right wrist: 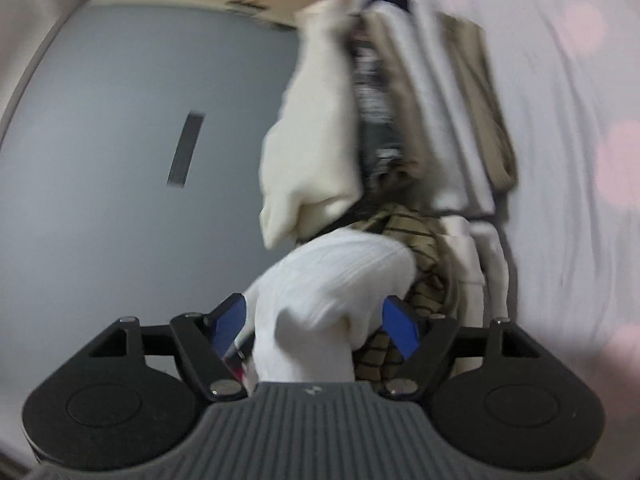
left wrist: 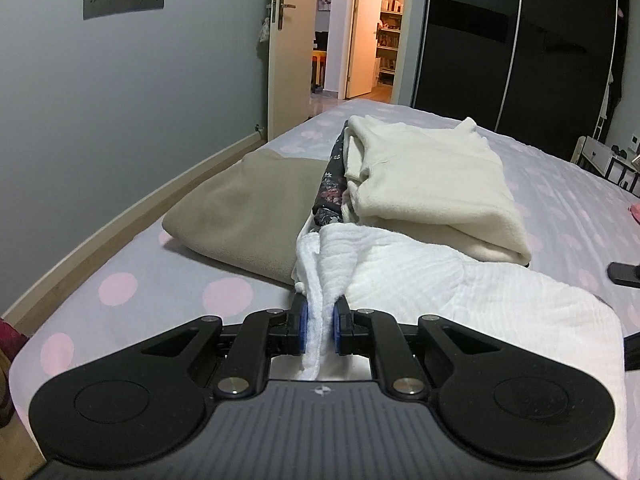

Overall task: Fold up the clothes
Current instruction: 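Lift the folded shirt with both grippers and carry it to the clothes stack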

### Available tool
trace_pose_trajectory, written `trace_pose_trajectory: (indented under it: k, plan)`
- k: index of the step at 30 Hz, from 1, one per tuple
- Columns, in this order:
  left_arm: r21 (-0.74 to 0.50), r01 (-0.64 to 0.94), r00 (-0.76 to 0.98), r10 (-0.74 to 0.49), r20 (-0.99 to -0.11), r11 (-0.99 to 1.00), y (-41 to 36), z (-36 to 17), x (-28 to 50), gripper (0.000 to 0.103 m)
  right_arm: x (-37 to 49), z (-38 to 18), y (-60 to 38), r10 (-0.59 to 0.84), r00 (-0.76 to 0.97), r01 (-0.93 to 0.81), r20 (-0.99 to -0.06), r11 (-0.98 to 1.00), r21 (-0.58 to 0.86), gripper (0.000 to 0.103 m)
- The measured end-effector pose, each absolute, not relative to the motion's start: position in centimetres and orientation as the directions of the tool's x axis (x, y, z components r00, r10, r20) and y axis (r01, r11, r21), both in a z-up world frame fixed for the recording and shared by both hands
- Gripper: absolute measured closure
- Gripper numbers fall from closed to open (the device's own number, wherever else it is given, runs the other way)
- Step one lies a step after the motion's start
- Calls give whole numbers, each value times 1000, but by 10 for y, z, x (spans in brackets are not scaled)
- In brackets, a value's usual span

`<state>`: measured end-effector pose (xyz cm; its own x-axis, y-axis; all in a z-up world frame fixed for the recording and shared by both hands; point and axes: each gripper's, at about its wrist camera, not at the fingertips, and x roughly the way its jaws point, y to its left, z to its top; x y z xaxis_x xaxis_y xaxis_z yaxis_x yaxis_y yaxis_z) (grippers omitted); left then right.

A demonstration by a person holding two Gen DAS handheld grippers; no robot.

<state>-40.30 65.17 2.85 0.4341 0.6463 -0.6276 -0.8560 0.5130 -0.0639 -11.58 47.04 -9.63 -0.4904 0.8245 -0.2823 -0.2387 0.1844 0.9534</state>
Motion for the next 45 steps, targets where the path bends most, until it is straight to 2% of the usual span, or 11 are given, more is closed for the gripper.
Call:
trace_pose_trajectory:
  k: [6,8,10,13,16,23,27,29,31,35,45]
  plan:
    - [-78,-861,435,646,-627,503,650,27,-406,93,-120,-133,494,795,-552,1,-252,303,953,31]
    - [-85,-862,438,649,-622,500,649,28,-408,93,-121,-135,501,796,-543,-10,-267,311,950,41]
    - [-94,-862,443,652,-615,498,650,29,-411,93,-120,-132,508,798,-531,-44,-285,309,950,65]
    - [-116,-861,459,659,-596,495,651,34,-416,93,-130,-107,512,785,-516,-268,-341,230,935,76]
    - [-125,-863,462,665,-587,489,653,40,-419,93,-153,-73,511,777,-468,-584,-422,87,807,76]
    - [-12,-867,384,651,-655,498,663,12,-397,93,-201,-2,512,802,-296,-953,-519,-215,212,76]
    - [26,-866,359,656,-664,500,665,0,-392,93,-174,-27,539,762,-337,-907,-553,-107,407,74]
    - [16,-867,363,654,-663,498,666,-1,-393,93,-170,-39,548,744,-317,-908,-589,-58,415,64]
    - [17,-864,368,655,-660,502,665,-2,-394,92,-167,-45,550,749,-272,-919,-604,-15,395,44]
    - [23,-862,370,661,-652,506,662,-1,-395,92,-156,-41,545,800,-228,-908,-555,31,417,44]
    - [-10,-870,382,661,-646,493,660,-2,-401,92,-117,-52,543,761,-472,-539,-446,151,829,48]
